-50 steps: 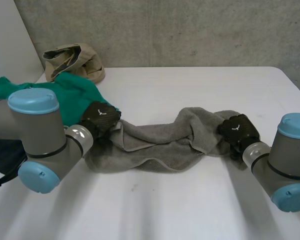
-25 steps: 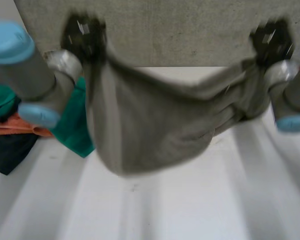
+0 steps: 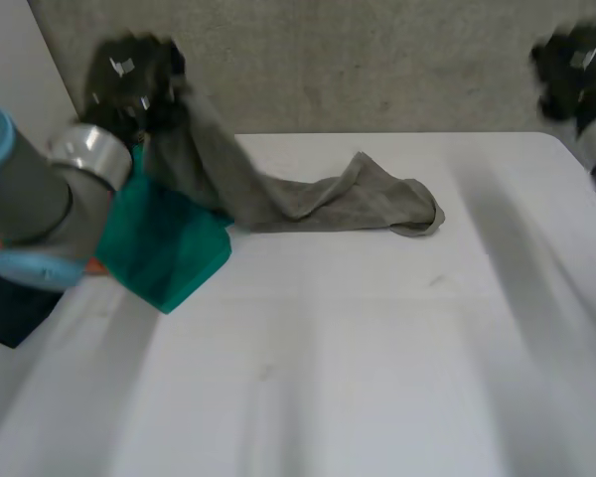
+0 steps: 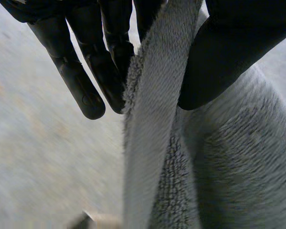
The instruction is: Fold the laundry.
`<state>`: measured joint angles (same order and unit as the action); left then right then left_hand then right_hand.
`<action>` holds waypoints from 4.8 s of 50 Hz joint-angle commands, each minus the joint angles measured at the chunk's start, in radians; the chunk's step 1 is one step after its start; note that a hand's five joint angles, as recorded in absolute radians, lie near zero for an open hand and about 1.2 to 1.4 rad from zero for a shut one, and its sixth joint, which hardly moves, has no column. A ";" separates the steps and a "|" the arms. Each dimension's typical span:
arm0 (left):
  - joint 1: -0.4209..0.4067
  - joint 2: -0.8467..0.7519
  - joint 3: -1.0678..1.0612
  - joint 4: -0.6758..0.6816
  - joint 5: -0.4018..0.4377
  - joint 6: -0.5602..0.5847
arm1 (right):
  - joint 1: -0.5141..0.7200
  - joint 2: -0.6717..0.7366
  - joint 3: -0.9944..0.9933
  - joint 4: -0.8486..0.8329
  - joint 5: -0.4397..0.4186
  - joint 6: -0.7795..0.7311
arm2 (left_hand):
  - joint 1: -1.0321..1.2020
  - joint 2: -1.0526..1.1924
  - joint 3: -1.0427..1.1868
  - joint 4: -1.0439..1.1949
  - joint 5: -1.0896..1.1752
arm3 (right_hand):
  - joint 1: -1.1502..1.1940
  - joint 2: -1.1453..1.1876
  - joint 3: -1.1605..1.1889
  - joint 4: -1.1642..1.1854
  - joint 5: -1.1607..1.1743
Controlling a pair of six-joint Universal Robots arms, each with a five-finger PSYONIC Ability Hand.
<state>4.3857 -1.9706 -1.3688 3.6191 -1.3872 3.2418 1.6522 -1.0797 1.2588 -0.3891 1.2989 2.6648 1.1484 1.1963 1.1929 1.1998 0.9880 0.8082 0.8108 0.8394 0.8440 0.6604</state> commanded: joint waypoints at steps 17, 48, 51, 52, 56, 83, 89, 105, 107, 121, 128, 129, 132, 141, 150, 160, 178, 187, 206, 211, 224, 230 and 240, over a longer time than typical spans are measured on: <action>-0.072 0.462 -0.196 -0.194 0.244 0.004 | 0.214 0.176 -0.247 0.414 -0.171 -0.015 | 0.248 0.200 0.203 0.196 0.234 | -0.634 -0.636 -0.665 -0.670 -0.660; 0.014 0.796 -0.412 -0.192 0.286 -0.083 | 0.451 0.494 -0.409 0.377 -0.191 -0.121 | 0.248 0.200 0.203 0.196 0.234 | -0.634 -0.636 -0.665 -0.670 -0.660; 0.020 0.791 -0.409 -0.192 0.289 -0.086 | 0.463 0.480 -0.377 0.407 -0.246 -0.124 | 0.248 0.200 0.203 0.196 0.234 | -0.634 -0.636 -0.665 -0.670 -0.660; 0.023 0.785 -0.405 -0.192 0.290 -0.086 | 0.474 0.477 -0.358 0.427 -0.286 -0.126 | 0.248 0.200 0.203 0.196 0.234 | -0.634 -0.636 -0.665 -0.670 -0.660; 0.020 0.765 -0.386 -0.188 0.281 -0.086 | 0.506 0.491 -0.343 0.472 -0.340 -0.137 | 0.248 0.200 0.203 0.196 0.234 | -0.518 -0.521 -0.549 -0.554 -0.545; 0.069 0.388 -0.213 -0.062 0.100 -0.086 | 0.187 -0.092 -0.038 0.007 0.117 0.142 | 0.248 0.200 0.203 0.196 0.234 | 0.588 0.585 0.557 0.552 0.561; 0.005 0.185 -0.217 -0.034 0.094 -0.071 | 0.190 -0.106 0.218 -0.001 0.086 0.100 | 0.248 0.200 0.203 0.196 0.234 | 0.588 0.585 0.557 0.552 0.561; -0.031 -0.001 -0.236 -0.111 0.068 0.065 | 0.209 -0.002 0.328 0.200 0.129 -0.085 | 0.248 0.200 0.203 0.196 0.234 | -0.249 -0.251 -0.280 -0.285 -0.275; -0.025 0.045 -0.254 -0.111 0.071 0.064 | 0.192 -0.045 0.274 0.280 0.129 -0.092 | 0.248 0.200 0.203 0.196 0.234 | -0.372 -0.374 -0.403 -0.408 -0.399; -0.028 0.184 -0.368 -0.108 0.114 0.070 | 0.029 0.073 -0.183 0.855 0.100 -0.152 | 0.248 0.200 0.203 0.196 0.234 | -0.554 -0.557 -0.586 -0.590 -0.581; -0.023 0.171 -0.365 -0.105 0.117 0.075 | 0.029 0.201 -0.240 0.869 0.086 -0.195 | 0.248 0.200 0.203 0.196 0.234 | -0.534 -0.536 -0.565 -0.570 -0.561; -0.022 0.167 -0.362 -0.105 0.117 0.075 | 0.031 0.211 -0.240 0.865 0.085 -0.200 | 0.248 0.200 0.203 0.196 0.234 | -0.525 -0.528 -0.556 -0.561 -0.552; -0.014 0.136 -0.345 -0.105 0.117 0.075 | 0.032 0.256 -0.251 0.854 0.094 -0.212 | 0.248 0.200 0.203 0.196 0.234 | -0.385 -0.387 -0.416 -0.421 -0.412; -0.012 -0.034 -0.137 -0.105 0.114 0.140 | 0.044 0.340 -0.425 0.560 0.111 -0.223 | 0.248 0.200 0.203 0.196 0.234 | 0.588 0.585 0.557 0.552 0.561; -0.023 -0.145 0.402 -0.028 0.004 0.177 | 0.057 0.298 -0.613 0.054 0.163 -0.088 | 0.248 0.200 0.203 0.196 0.234 | 0.588 0.585 0.557 0.552 0.561; -0.011 -0.159 0.611 0.132 -0.144 0.090 | 0.044 0.092 -0.437 -0.231 0.140 0.115 | 0.248 0.200 0.203 0.196 0.234 | 0.588 0.585 0.557 0.552 0.561; 0.029 -0.183 0.018 0.067 0.014 0.055 | 0.031 0.164 -0.038 0.012 0.014 0.017 | 0.248 0.200 0.203 0.196 0.234 | 0.588 0.585 0.557 0.552 0.561; 0.026 -0.087 -0.234 -0.060 0.132 0.098 | 0.006 0.169 0.080 0.312 0.003 -0.193 | 0.248 0.200 0.203 0.196 0.234 | 0.588 0.585 0.557 0.552 0.561; 0.089 0.269 -0.544 -0.755 0.175 0.371 | -0.302 -0.358 0.421 0.947 -0.047 -0.776 | 0.248 0.200 0.203 0.196 0.234 | 0.588 0.585 0.557 0.552 0.561; 0.101 0.259 -0.495 -0.726 0.159 0.411 | -0.336 -0.341 0.412 0.917 -0.081 -0.763 | 0.248 0.200 0.203 0.196 0.234 | 0.588 0.585 0.557 0.552 0.561; -0.009 -0.059 -0.101 -0.436 0.016 0.283 | -0.132 0.015 0.096 0.481 -0.037 -0.384 | 0.248 0.200 0.203 0.196 0.234 | 0.588 0.585 0.557 0.552 0.561; -0.041 -0.255 0.153 -0.436 -0.096 0.283 | -0.086 0.162 -0.022 0.313 0.000 -0.341 | 0.248 0.200 0.203 0.196 0.234 | 0.588 0.585 0.557 0.552 0.561; -0.069 -0.531 0.571 -0.548 -0.153 0.305 | -0.011 0.441 -0.280 0.081 0.023 -0.306 | 0.193 0.145 0.148 0.141 0.179 | 0.588 0.585 0.557 0.552 0.561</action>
<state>4.3286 -2.3849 -0.9894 3.1283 -1.5336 3.5270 1.6055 -0.7725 1.1065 -0.2122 1.3062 2.3483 1.1484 1.1992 1.1947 1.2033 0.9964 1.1328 1.1763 1.1870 1.1973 1.0134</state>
